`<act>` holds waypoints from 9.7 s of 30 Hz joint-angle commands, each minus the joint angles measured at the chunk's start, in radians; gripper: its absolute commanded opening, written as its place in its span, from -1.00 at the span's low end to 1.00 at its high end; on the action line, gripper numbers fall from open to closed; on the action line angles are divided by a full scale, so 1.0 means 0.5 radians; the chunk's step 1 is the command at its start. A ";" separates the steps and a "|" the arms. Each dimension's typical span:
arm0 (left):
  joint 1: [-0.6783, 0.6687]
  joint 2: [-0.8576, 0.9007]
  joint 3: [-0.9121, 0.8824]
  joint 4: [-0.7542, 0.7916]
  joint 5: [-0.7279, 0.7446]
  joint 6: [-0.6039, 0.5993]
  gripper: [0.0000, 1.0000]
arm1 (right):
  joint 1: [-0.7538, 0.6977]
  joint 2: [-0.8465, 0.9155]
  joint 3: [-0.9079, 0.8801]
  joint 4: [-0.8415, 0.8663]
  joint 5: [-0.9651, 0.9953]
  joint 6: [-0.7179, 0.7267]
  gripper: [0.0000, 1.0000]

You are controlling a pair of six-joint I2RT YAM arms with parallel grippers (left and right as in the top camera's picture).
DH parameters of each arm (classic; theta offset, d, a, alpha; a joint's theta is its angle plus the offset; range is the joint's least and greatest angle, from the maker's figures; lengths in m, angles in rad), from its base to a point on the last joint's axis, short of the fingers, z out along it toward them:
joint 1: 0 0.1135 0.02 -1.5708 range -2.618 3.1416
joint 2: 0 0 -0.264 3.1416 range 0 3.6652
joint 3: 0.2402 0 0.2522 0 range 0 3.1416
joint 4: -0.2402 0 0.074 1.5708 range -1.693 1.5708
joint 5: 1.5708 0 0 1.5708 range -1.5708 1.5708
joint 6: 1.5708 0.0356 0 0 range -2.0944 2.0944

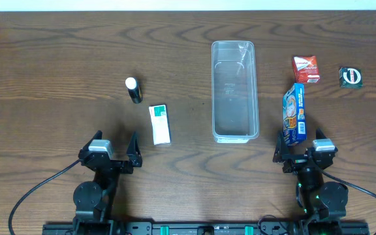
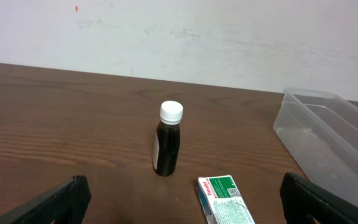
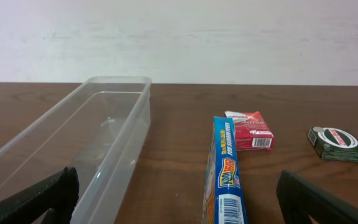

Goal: Pack container

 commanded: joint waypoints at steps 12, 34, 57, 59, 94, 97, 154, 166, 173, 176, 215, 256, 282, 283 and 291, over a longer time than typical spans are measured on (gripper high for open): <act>-0.006 -0.011 -0.031 -0.072 0.022 0.033 0.96 | 0.020 -0.011 -0.003 -0.009 -0.015 -0.024 0.99; -0.006 -0.011 -0.031 -0.072 0.022 0.033 0.96 | 0.020 -0.011 -0.004 -0.009 -0.015 -0.025 0.98; -0.006 -0.011 -0.031 -0.072 0.022 0.033 0.96 | 0.020 -0.011 -0.004 -0.009 -0.015 -0.024 0.99; -0.006 -0.011 -0.031 -0.072 0.022 0.034 0.96 | 0.021 -0.011 -0.004 0.009 -0.034 -0.010 0.99; -0.006 -0.011 -0.031 -0.072 0.022 0.033 0.96 | -0.056 1.590 2.042 -1.329 -0.345 -0.191 0.98; -0.006 -0.011 -0.031 -0.072 0.022 0.033 0.96 | -0.125 2.001 2.391 -1.646 -0.345 -0.211 0.99; -0.006 -0.011 -0.031 -0.072 0.022 0.033 0.96 | -0.249 3.743 2.694 -1.711 -0.121 -0.127 -0.53; -0.006 -0.011 -0.031 -0.072 0.022 0.033 0.96 | -0.256 3.572 2.779 -1.819 -0.130 -0.127 -0.83; -0.006 -0.011 -0.031 -0.072 0.022 0.033 0.96 | -0.253 3.294 2.908 -1.924 -0.507 -0.129 -0.94; -0.006 -0.011 -0.031 -0.072 0.022 0.033 0.96 | -0.253 3.135 2.945 -1.911 -0.807 -0.128 -0.93; -0.006 -0.011 -0.031 -0.072 0.022 0.033 0.96 | 0.142 3.736 2.942 -1.089 -1.374 0.425 0.31; -0.006 -0.011 -0.031 -0.072 0.022 0.033 0.96 | -0.501 3.382 3.055 -1.497 -0.232 -0.175 0.75; -0.006 -0.011 -0.031 -0.072 0.022 0.033 0.96 | -0.569 4.132 3.055 -0.967 -0.134 -0.639 0.99; -0.006 -0.011 -0.031 -0.072 0.022 0.033 0.96 | -0.571 4.158 3.055 -0.947 -0.137 -0.638 0.99; -0.006 -0.011 -0.031 -0.072 0.022 0.034 0.96 | -0.567 4.318 3.055 -0.815 -0.175 -0.636 0.99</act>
